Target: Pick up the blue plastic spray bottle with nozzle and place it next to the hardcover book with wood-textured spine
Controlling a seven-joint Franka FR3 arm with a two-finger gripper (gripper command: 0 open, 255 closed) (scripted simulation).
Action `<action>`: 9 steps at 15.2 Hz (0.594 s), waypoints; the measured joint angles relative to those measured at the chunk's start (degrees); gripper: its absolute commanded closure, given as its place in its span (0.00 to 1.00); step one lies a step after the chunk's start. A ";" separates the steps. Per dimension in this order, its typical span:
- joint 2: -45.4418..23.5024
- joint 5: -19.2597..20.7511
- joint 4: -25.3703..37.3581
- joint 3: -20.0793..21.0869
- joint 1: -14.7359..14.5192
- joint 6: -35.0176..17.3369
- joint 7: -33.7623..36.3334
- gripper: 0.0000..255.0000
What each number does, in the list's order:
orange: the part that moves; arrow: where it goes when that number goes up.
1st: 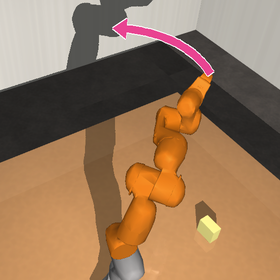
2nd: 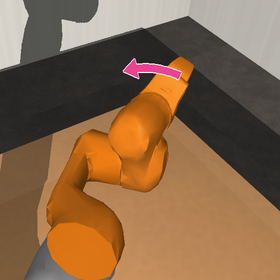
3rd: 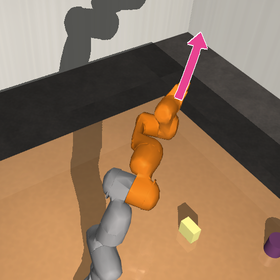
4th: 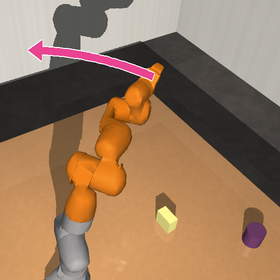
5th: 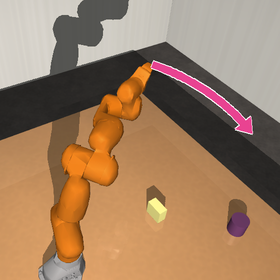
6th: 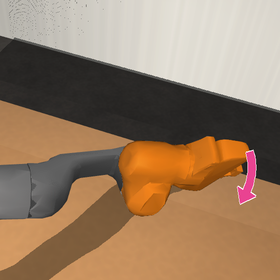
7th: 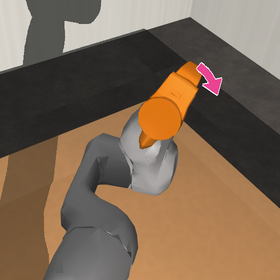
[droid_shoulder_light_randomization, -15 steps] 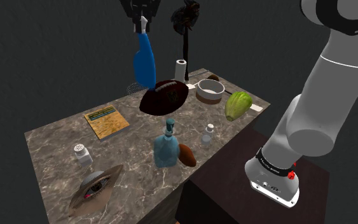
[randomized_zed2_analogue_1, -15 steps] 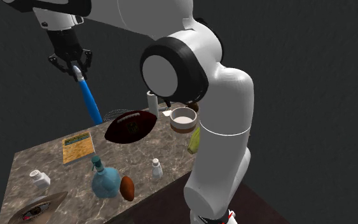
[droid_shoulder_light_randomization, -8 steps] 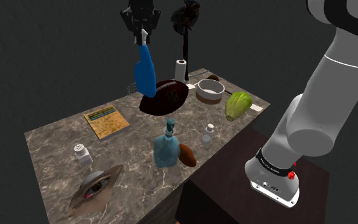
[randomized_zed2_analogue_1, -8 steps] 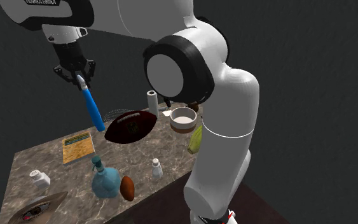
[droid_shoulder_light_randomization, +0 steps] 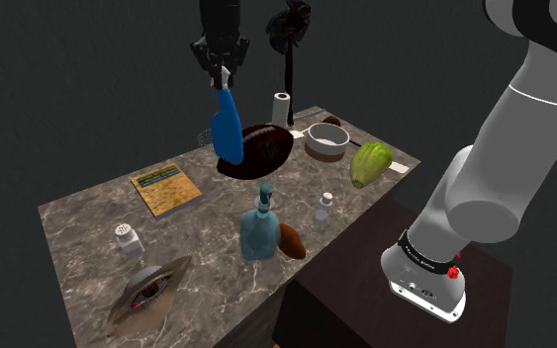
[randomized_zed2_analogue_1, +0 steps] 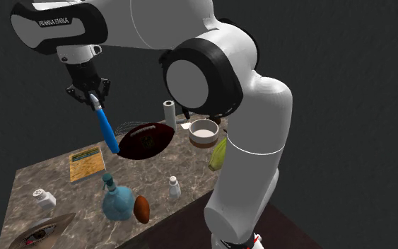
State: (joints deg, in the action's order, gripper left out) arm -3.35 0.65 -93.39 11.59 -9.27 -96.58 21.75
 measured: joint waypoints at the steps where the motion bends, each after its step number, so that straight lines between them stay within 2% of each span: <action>1: 0.14 -0.03 -0.89 0.01 -0.01 -0.75 0.02 1.00; 9: 0.34 -0.06 -7.35 -0.11 0.13 -7.02 -0.17 1.00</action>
State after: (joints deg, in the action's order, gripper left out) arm -3.02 0.59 -100.74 11.48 -9.13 -103.60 21.58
